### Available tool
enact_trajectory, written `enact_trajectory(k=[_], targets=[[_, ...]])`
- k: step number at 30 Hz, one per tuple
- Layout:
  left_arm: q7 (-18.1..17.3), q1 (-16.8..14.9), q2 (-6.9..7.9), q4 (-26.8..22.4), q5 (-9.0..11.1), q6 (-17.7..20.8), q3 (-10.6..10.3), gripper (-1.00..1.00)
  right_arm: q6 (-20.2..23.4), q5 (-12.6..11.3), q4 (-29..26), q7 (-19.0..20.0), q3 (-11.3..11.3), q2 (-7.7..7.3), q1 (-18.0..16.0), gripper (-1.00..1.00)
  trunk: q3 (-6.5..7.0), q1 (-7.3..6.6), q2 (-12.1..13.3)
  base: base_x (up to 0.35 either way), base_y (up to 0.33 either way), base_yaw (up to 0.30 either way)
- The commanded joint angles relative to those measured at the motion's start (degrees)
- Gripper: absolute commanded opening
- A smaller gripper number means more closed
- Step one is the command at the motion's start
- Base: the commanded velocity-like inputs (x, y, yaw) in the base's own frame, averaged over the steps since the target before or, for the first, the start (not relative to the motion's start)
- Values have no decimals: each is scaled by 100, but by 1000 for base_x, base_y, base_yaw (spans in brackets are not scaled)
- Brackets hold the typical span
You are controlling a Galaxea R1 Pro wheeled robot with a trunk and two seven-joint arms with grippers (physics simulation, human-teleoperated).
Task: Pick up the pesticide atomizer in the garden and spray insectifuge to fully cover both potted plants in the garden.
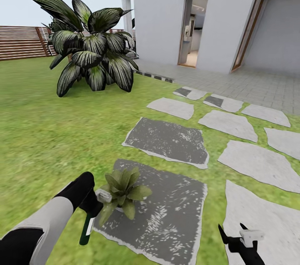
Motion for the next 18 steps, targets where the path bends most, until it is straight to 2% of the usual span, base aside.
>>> enact_trajectory(k=[1, 4, 6, 9, 15, 18], targets=[[-50, 7, 6, -9, -35, 14, -47, -100, -27, 42, -7, 39, -48, 8, -10, 100, -5, -1, -2, 0, 0, 0], [-34, 55, 54, -6, -90, 2, -76, -100, -27, 43, 23, 39, -47, 10, -9, 100, -5, -1, -2, 0, 0, 0], [-36, 64, 95, 26, -277, 5, -57, -100, -27, 43, 126, 38, -48, 4, -9, 100, -5, -1, -2, 0, 0, 0], [-52, 84, 157, 63, -447, 2, -44, -100, -27, 43, 180, 38, -47, 2, -9, 100, -5, -1, -2, 0, 0, 0], [-56, 42, 90, -11, -474, 11, -31, -100, -27, 43, 191, 38, -46, 3, -9, 100, -5, -1, -2, -5, 0, 0], [-56, -8, 41, -22, -478, 35, -26, -100, -27, 40, 189, 38, -46, 2, -9, 100, -5, -1, -2, -204, 58, 0]])
